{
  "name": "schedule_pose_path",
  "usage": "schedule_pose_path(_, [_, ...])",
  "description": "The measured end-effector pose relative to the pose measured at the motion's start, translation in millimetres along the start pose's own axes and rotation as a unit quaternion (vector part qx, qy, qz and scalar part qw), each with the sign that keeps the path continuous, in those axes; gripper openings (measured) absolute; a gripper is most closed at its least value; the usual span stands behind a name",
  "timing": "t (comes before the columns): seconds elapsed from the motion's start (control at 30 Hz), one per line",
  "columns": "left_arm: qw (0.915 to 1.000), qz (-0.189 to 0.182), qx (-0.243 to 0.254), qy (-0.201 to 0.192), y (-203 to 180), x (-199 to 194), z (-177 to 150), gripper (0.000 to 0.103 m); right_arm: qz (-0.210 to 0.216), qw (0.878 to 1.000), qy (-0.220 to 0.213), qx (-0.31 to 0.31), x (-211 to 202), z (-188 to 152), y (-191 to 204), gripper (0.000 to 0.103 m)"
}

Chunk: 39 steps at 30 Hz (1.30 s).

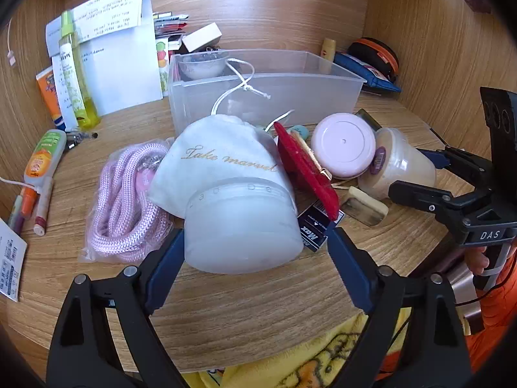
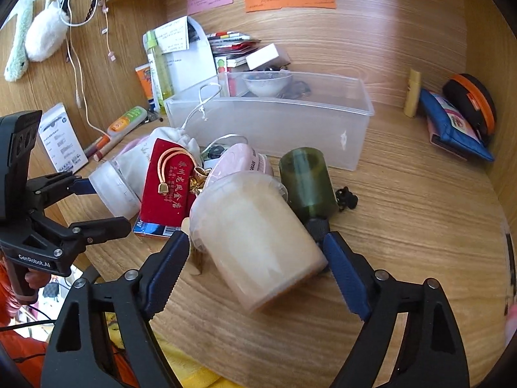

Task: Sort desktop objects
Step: 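Grasp the white round container with the left gripper while the right grasps the cream tub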

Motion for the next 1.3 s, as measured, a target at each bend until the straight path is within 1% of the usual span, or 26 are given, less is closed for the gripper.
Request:
schedule_pose_path(0.2, [0.9998, -0.009, -0.016, 0.007, 5, 11, 3, 0.086, -0.014, 0.999, 0.005, -0.034, 10, 4, 9, 0.083])
schedule_pose_path(0.27, [0.9997, -0.014, -0.020, 0.009, 7, 16, 5, 0.085, -0.012, 0.999, 0.003, -0.038, 10, 4, 11, 0.082])
schedule_pose_path(0.33, [0.9995, -0.018, -0.025, 0.010, 9, 19, 4, 0.078, -0.008, 0.999, 0.004, -0.038, 9, 4, 10, 0.079])
schedule_pose_path(0.37, [0.9996, -0.014, -0.023, 0.006, 9, 19, 5, 0.076, -0.007, 0.999, 0.003, -0.038, 9, 4, 10, 0.079])
schedule_pose_path(0.43, [0.9995, -0.019, -0.026, 0.004, 10, 18, 6, 0.066, -0.007, 0.999, 0.001, -0.038, 8, 3, 11, 0.079])
schedule_pose_path(0.47, [0.9993, -0.024, -0.030, 0.003, 11, 17, 7, 0.065, -0.007, 0.999, 0.000, -0.038, 8, 3, 11, 0.078])
schedule_pose_path(0.53, [0.9989, -0.029, -0.036, 0.004, 13, 17, 7, 0.065, -0.005, 0.999, -0.001, -0.032, 6, 4, 11, 0.075])
schedule_pose_path(0.73, [0.9991, -0.018, -0.039, -0.008, 15, 10, 10, 0.064, 0.020, 1.000, -0.001, -0.002, 2, 8, 2, 0.067])
schedule_pose_path(0.87, [0.9991, -0.016, -0.030, -0.027, 12, -3, 16, 0.064, 0.025, 1.000, -0.014, -0.003, -10, 11, 2, 0.065])
schedule_pose_path(1.13, [0.9978, -0.012, -0.017, -0.062, 8, -24, 34, 0.064, 0.025, 0.999, -0.036, 0.019, -26, 20, -9, 0.065])
schedule_pose_path(1.3, [0.9964, -0.009, -0.009, -0.084, 6, -35, 44, 0.064, 0.027, 0.998, -0.058, 0.023, -39, 30, -12, 0.065])
Point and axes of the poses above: each gripper's, at about its wrist camera, not at the fingertips, and x roughly the way its jaws point, y to its left, z to its top, the point moved 4 cm from there along x, roughly the way its jaws point, and after that the axes turned 8 degrees about -z, right-handed, at the moved point
